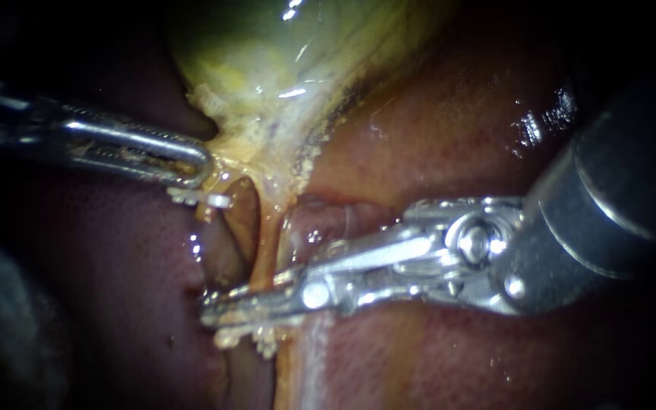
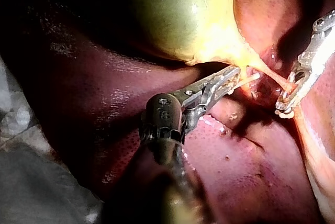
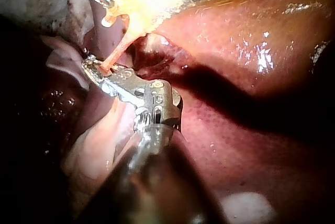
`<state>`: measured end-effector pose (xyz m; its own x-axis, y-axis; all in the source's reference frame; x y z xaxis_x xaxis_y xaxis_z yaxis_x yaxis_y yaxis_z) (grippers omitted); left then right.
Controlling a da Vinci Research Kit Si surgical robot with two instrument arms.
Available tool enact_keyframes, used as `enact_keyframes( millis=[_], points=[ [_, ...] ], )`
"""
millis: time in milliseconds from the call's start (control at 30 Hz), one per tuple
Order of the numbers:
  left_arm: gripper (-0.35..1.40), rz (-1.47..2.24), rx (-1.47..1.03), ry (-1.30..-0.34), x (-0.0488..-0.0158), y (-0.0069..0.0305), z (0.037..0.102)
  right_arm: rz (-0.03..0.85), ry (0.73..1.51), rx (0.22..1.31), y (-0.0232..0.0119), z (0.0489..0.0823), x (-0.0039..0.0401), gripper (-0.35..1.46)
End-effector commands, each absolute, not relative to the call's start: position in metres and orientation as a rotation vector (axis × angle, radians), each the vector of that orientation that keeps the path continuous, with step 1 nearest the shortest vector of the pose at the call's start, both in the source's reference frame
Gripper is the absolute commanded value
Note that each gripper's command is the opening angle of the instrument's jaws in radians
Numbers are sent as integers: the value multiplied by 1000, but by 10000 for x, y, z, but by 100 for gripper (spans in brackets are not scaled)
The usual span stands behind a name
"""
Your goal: Going back second clip right tube
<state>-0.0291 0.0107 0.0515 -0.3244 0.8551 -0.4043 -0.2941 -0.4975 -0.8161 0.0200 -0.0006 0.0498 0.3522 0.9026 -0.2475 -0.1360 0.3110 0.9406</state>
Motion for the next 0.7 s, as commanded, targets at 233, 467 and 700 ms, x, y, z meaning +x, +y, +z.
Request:
enact_keyframes(
  millis=[233,467,700],
  points=[
    [-35,1904,-1112,-820,-291,107,514,765,1020,961,-8,508,200,22],
    [-35,1904,-1112,-820,-291,107,514,723,1036,929,-18,537,201,45],
    [-35,1905,-1112,-821,-290,107,514,675,1092,806,-30,574,188,50]
  ],
)
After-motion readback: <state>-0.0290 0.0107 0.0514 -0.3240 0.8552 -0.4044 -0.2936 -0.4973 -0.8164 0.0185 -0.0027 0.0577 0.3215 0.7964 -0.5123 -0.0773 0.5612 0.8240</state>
